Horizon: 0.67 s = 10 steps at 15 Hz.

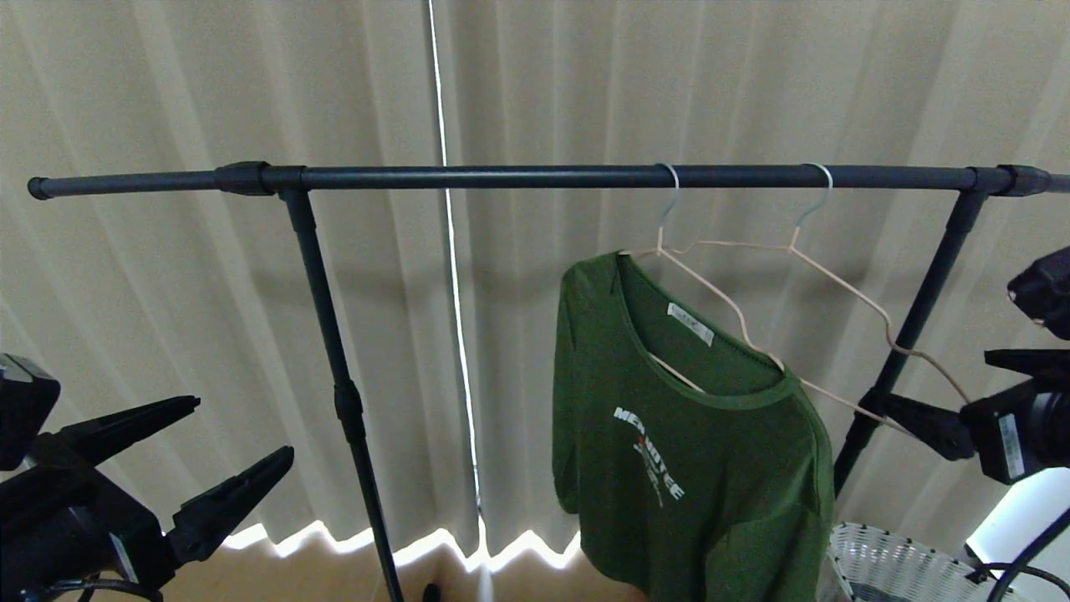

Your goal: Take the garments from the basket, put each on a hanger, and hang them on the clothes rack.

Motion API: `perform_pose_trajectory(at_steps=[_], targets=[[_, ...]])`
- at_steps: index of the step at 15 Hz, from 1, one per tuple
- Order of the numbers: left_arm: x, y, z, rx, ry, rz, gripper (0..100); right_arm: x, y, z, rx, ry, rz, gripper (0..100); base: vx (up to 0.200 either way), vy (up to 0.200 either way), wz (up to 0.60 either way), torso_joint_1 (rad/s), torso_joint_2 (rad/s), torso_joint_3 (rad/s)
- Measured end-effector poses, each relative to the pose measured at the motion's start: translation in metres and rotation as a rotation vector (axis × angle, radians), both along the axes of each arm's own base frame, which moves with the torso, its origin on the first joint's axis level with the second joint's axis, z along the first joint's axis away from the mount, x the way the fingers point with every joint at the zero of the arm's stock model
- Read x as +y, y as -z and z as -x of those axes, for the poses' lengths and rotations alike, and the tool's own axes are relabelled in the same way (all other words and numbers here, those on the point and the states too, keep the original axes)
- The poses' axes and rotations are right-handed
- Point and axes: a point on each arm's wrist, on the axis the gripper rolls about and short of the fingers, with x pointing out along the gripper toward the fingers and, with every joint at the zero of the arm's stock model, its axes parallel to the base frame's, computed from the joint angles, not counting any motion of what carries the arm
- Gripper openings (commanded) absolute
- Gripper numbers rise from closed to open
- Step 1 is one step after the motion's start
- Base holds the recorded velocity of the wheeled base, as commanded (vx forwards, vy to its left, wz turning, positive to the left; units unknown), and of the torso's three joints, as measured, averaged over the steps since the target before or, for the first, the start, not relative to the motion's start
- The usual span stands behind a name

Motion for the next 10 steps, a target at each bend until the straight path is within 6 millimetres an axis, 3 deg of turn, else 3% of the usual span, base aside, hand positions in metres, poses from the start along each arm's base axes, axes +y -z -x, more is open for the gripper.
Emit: perform_pose_trajectory(at_steps=[6,10], targets=[[0.004,0.0,-0.002,0.004,-0.032,-0.004,100,-0.015,0.019,0.037,-0.017,-0.027,0.068,100,0.0,0.0,0.0,0.0,0.0,0.0],[0.004,0.001,-0.002,0.006,-0.034,-0.004,100,-0.015,0.026,0.038,-0.148,-0.022,0.015,100,0.0,0.0,0.0,0.0,0.0,0.0]])
